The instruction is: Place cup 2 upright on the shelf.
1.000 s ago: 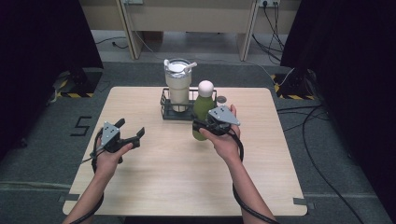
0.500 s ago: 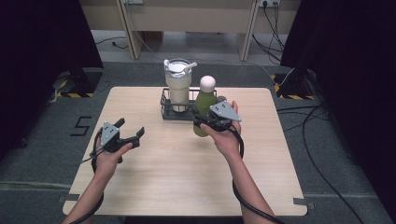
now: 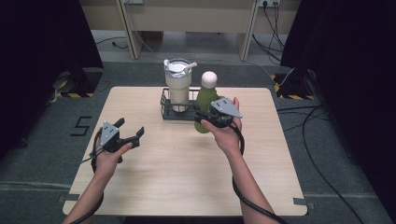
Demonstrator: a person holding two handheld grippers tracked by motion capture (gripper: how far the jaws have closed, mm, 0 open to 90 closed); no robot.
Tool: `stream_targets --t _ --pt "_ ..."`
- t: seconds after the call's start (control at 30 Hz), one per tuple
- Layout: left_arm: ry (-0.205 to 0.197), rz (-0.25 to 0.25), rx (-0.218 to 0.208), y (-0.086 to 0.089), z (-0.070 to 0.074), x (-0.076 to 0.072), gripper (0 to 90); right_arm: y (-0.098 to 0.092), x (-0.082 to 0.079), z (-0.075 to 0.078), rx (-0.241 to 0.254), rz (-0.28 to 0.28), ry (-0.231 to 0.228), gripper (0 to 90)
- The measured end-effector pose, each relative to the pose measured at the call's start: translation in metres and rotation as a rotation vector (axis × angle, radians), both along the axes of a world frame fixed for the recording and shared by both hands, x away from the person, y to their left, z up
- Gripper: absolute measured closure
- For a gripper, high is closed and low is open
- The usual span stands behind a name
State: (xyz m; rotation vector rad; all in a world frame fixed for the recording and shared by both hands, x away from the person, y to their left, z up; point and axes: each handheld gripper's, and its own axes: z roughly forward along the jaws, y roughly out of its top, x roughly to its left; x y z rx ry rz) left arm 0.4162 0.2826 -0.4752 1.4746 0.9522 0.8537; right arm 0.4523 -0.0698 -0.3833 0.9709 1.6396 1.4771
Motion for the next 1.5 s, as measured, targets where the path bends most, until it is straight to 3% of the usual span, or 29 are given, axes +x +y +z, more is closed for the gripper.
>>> stream_targets --t 1.5 --pt "-0.004 0.006 -0.008 0.002 0.001 0.000 9.4 -0.001 0.020 0.024 0.015 -0.031 -0.029 21.9"
